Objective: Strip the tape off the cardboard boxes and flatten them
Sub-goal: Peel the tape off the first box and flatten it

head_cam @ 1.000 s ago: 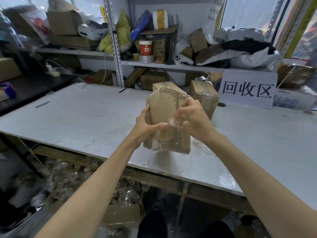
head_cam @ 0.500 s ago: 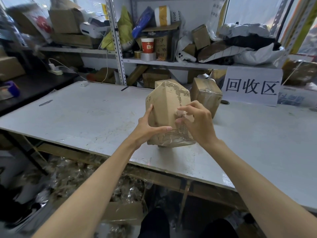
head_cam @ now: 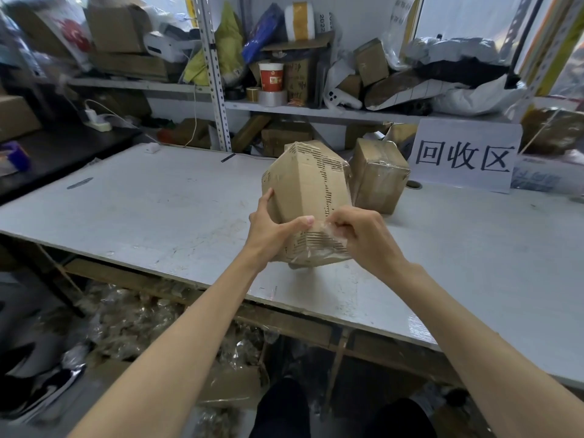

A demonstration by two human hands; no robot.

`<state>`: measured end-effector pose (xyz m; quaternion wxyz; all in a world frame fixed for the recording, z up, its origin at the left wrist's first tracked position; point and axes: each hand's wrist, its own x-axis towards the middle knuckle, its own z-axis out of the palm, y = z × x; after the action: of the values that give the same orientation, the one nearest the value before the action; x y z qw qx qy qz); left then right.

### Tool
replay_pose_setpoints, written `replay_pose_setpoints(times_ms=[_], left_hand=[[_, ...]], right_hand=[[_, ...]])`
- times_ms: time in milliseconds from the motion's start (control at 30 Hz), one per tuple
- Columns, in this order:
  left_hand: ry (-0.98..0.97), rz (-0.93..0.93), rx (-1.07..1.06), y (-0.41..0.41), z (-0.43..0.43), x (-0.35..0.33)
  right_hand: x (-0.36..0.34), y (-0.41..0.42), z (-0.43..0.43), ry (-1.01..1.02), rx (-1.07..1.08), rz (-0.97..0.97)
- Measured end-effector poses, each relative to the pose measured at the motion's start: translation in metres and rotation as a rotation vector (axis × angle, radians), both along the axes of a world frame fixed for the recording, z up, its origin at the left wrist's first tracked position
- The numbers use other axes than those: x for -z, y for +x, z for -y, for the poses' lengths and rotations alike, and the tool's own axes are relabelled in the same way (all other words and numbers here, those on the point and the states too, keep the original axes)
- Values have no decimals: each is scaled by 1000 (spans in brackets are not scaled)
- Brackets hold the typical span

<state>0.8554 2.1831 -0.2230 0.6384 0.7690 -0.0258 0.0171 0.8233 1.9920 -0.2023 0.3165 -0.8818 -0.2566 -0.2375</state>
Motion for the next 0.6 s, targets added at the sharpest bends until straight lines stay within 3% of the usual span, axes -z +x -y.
replay_pose_setpoints(times_ms=[100, 200, 267, 433, 600], left_hand=[[38, -18, 47, 3, 0, -2], [59, -30, 73, 2, -2, -3], [54, -27, 67, 1, -2, -3], [1, -75, 31, 0, -6, 0], [21, -30, -57, -2, 2, -2]], right_hand=[[-3, 2, 3, 62, 61, -119], [-8, 5, 6, 145, 236, 11], [-8, 4, 5, 139, 198, 55], [0, 0, 4, 86, 63, -103], [5, -3, -2, 14, 168, 64]])
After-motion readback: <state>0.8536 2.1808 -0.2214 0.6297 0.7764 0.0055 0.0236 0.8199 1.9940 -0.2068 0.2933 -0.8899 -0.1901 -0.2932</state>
